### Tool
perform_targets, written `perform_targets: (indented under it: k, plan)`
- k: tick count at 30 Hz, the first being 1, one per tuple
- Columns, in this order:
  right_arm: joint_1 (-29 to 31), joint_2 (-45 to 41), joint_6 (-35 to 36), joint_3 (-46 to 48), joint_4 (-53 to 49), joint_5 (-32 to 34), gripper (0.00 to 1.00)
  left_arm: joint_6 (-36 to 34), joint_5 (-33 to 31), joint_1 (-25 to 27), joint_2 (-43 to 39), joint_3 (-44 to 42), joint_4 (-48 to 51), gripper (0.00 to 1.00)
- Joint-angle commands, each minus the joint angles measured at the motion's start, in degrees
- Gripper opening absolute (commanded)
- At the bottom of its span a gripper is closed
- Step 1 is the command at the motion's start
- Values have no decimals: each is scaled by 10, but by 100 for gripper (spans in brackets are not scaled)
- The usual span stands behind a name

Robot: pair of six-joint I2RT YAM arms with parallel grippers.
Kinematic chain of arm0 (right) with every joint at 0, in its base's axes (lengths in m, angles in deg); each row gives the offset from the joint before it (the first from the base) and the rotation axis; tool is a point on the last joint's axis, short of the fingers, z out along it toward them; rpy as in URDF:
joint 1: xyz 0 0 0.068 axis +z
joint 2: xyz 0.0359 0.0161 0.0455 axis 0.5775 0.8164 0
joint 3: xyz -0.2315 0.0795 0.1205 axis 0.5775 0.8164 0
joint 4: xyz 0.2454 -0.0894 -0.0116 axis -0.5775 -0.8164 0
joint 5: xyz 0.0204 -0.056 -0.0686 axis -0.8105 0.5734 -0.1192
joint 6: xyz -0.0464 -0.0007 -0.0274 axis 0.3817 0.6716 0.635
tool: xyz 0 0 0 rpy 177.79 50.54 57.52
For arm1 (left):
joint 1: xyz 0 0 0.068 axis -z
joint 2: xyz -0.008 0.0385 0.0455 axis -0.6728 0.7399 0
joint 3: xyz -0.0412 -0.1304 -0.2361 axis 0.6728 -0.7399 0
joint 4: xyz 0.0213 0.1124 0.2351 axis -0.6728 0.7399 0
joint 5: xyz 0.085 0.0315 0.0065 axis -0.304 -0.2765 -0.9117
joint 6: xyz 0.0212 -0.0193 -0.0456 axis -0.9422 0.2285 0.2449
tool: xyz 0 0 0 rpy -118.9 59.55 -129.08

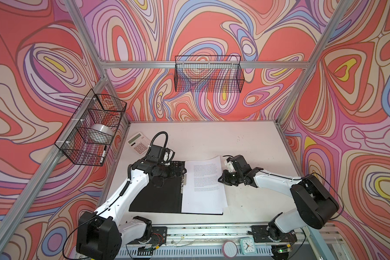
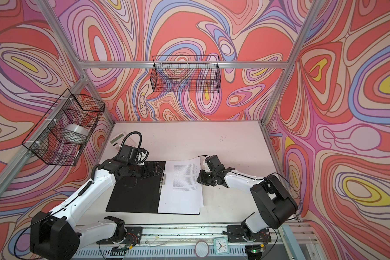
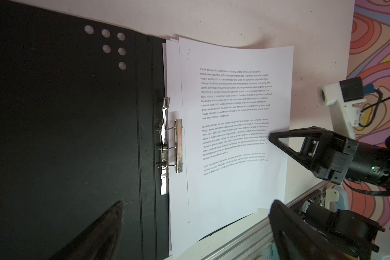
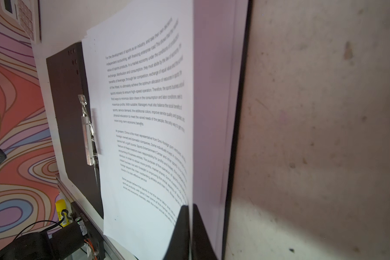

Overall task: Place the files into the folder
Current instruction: 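Lower the held sheet onto the folder stack with the right gripper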

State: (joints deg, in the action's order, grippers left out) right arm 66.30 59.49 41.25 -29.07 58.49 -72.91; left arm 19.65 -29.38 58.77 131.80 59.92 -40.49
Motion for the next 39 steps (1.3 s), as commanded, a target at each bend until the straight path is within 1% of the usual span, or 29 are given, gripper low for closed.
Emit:
perform_targets:
  k: [1, 6, 17, 23, 39]
  plan:
    - [12, 2, -26, 13, 30, 10, 0, -5, 10, -3, 5, -12, 5, 100]
    - [34, 17, -46, 21, 53, 15, 0, -6, 10, -4, 11, -17, -2, 100]
    - [48, 20, -82, 38, 84, 25, 0, -7, 14, -4, 17, -20, -8, 100]
    - [58, 30, -86, 32, 89, 27, 0, -8, 15, -3, 17, -21, -9, 100]
    - [61, 34, -83, 27, 86, 27, 0, -1, 26, -3, 23, -28, -16, 100]
